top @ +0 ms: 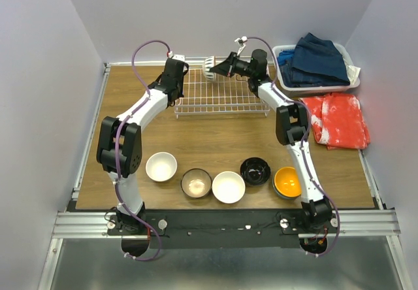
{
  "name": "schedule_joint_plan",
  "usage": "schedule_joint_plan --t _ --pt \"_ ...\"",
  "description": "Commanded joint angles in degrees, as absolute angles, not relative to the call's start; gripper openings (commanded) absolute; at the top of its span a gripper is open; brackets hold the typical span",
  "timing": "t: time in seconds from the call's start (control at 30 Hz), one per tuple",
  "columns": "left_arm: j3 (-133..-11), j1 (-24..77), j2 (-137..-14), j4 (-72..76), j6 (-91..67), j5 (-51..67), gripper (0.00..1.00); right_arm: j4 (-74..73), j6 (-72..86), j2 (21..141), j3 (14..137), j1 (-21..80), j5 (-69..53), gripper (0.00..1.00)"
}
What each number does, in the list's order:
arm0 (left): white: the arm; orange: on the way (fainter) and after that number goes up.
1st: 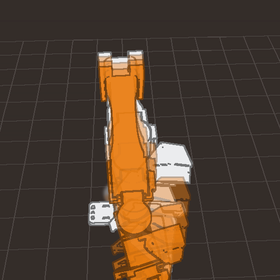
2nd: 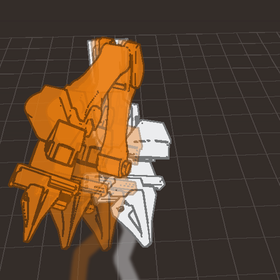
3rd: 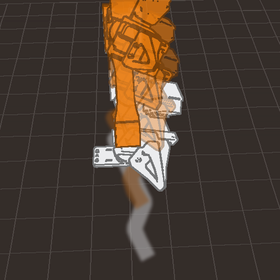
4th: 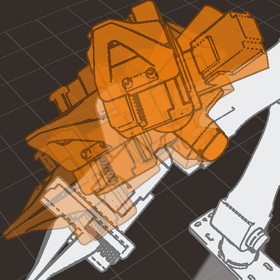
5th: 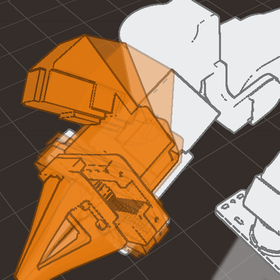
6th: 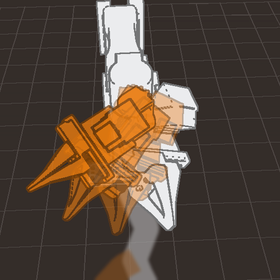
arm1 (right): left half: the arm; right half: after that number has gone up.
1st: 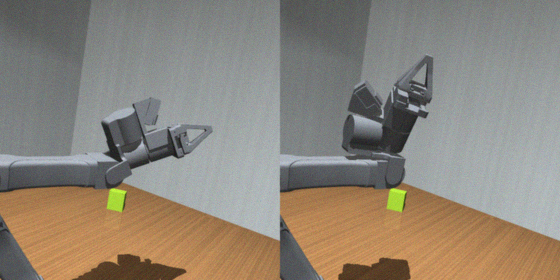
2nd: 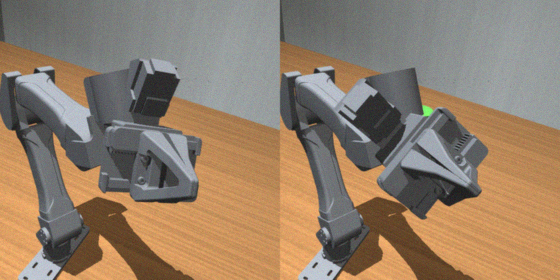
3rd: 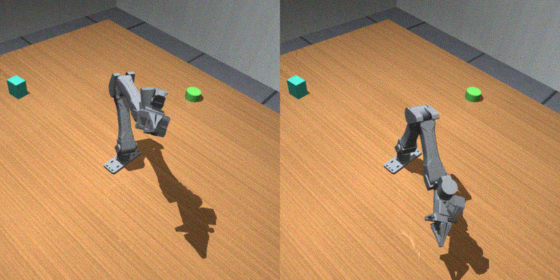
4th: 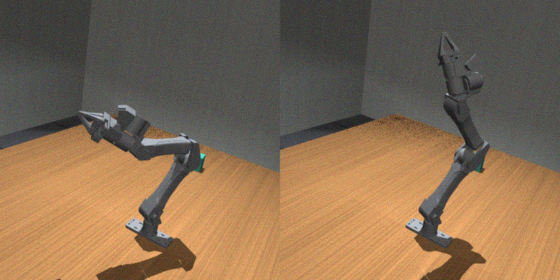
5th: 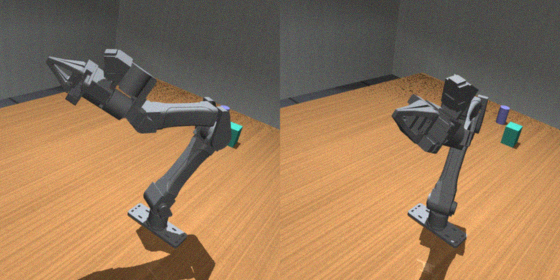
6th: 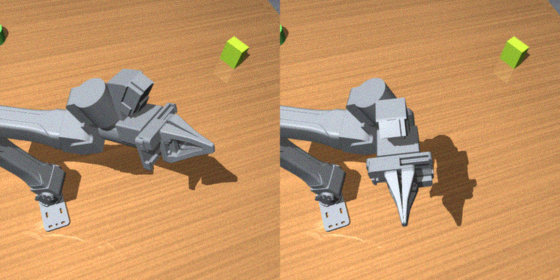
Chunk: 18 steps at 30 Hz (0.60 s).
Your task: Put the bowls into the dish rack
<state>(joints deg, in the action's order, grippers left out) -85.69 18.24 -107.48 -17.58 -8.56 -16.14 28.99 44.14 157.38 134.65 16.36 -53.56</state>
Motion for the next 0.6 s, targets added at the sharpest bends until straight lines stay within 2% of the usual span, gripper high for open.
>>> schedule_joint_plan --t 0.0,0.27,0.4,0.57 --pt "-84.81 18.46 -108.10 -17.93 -5.63 -17.75 0.04 31.55 44.03 158.82 136.06 15.65 -52.21 0.01" --pt "-85.52 18.46 -108.72 -17.75 -5.45 -17.93 0.03 27.70 42.89 155.75 129.48 12.40 -53.79 0.01" --pt "-85.43 18.46 -108.55 -17.75 -5.89 -17.93 0.03 23.30 41.05 152.93 125.51 10.37 -52.13 0.13" --pt "-85.08 18.46 -108.46 -17.40 -6.77 -17.40 0.02 19.43 38.06 150.82 124.19 8.79 -51.51 0.20"
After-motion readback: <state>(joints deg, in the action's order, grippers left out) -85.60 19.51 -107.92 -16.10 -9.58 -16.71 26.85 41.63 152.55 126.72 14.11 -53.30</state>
